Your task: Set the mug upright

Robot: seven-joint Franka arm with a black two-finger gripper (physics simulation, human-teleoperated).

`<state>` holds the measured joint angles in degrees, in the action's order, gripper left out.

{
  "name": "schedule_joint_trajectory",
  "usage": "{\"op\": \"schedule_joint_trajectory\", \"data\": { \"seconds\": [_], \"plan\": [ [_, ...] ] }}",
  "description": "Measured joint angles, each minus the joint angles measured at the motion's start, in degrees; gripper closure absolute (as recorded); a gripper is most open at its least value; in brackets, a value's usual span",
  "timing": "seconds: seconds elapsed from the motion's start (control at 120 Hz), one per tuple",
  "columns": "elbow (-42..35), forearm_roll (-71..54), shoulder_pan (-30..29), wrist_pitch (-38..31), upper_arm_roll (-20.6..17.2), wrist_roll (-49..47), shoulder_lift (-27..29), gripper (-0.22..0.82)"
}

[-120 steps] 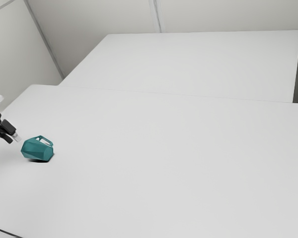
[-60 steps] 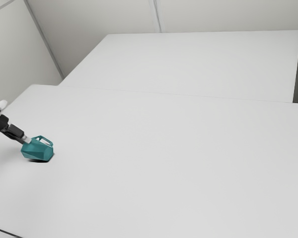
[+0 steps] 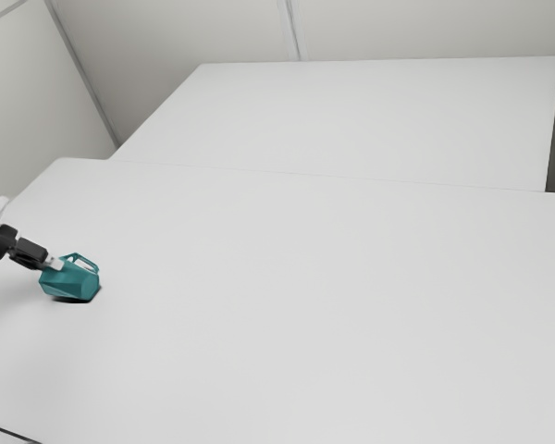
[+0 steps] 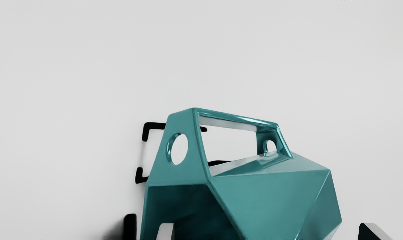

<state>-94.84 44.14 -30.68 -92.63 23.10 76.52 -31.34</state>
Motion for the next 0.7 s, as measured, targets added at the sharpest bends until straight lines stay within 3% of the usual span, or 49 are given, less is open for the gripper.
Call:
{"op": "schedule_joint_trajectory", "data": {
  "seconds": [0.7],
  "plan": [
    [-2.87,5.96,-1.23,8.06,0.01,-0.97,-0.01,0.0]
  ]
}}
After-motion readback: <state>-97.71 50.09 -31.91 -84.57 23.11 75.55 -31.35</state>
